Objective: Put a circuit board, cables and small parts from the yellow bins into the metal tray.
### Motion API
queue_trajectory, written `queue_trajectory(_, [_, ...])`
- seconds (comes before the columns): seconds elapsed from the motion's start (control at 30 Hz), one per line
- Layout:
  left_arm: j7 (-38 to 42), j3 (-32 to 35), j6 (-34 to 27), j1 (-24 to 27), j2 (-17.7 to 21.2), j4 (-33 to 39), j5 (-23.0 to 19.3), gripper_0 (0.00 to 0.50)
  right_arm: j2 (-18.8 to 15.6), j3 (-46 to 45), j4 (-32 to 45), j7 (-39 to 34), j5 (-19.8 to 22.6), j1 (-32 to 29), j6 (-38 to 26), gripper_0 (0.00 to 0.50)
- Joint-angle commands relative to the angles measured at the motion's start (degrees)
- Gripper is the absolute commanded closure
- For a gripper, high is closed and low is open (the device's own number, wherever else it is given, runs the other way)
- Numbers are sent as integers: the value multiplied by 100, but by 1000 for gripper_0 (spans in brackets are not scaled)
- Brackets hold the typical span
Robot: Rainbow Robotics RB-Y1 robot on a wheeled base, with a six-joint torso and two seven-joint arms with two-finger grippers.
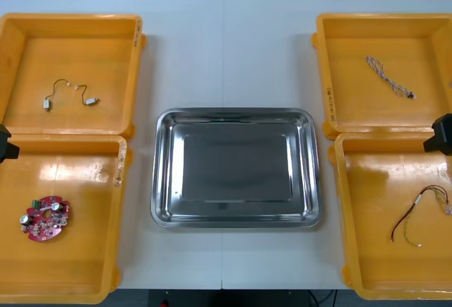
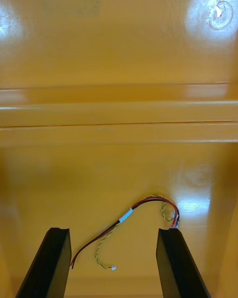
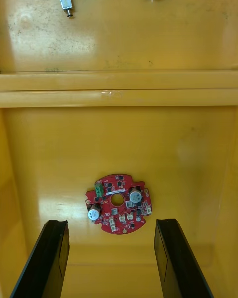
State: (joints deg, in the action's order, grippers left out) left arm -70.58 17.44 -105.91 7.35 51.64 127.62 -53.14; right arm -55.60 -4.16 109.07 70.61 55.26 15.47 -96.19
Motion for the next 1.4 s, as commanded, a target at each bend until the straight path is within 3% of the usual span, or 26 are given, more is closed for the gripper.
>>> queue_trajectory(0.03, [-316, 76, 53, -67, -14, 167, -30, 0, 23, -208, 150, 181, 19, -45, -32, 0])
queue_trajectory(1.4, [-316, 76, 53, -67, -14, 167, -30, 0, 23, -208, 150, 181, 19, -45, -32, 0])
